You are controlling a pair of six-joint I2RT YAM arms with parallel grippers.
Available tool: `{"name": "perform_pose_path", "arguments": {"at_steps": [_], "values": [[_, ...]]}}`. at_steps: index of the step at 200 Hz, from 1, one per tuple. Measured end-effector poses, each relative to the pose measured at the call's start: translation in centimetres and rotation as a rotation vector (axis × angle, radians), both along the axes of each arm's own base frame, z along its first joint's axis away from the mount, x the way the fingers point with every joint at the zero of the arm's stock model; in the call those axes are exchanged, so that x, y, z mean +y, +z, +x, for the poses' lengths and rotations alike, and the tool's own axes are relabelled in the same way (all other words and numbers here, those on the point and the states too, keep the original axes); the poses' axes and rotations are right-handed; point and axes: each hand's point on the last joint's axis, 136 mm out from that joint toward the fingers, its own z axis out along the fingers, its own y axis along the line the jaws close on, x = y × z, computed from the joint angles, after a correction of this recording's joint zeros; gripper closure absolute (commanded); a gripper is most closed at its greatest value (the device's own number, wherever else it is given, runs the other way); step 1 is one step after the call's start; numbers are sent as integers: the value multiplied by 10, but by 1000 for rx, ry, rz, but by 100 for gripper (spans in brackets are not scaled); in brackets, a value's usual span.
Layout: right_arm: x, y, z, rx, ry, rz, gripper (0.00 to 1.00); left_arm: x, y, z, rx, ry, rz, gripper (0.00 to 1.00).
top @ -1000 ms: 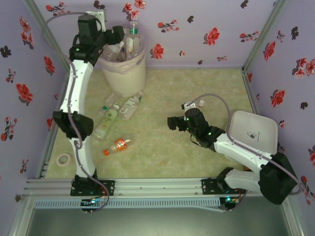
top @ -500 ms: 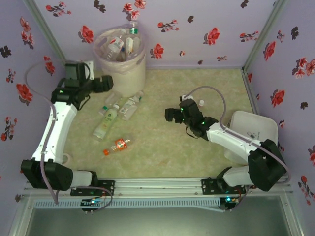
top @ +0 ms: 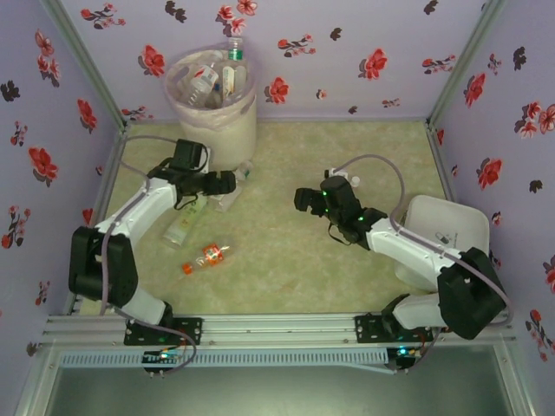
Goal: Put the plastic bottles in the bin
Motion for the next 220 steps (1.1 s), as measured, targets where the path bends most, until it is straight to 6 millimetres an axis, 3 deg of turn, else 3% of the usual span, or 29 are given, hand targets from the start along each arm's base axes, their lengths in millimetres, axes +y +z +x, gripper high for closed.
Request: {"name": "perform_pose_path", "arguments": {"at_steps": [26, 53, 104, 155, 192, 220], "values": [[-5, 6, 0, -15, -16, 1, 1, -5, -35, 4, 53, -8, 41, 6], [-8, 6, -1, -15, -24, 0, 1, -21, -52, 0, 76, -46, 68, 11], [-1, -4, 2, 19, -34, 46, 1, -38, -58, -6, 67, -88, 99, 38], [50, -4, 16, 38, 53, 299, 1, -41, -45, -32, 33, -109, 76, 53], [84, -23, 24, 116, 122, 387, 2, -44, -21, -45, -41, -114, -8, 52], [112, -31, 30, 178, 167, 379, 5, -38, -6, -50, -67, -66, -64, 33]]}}
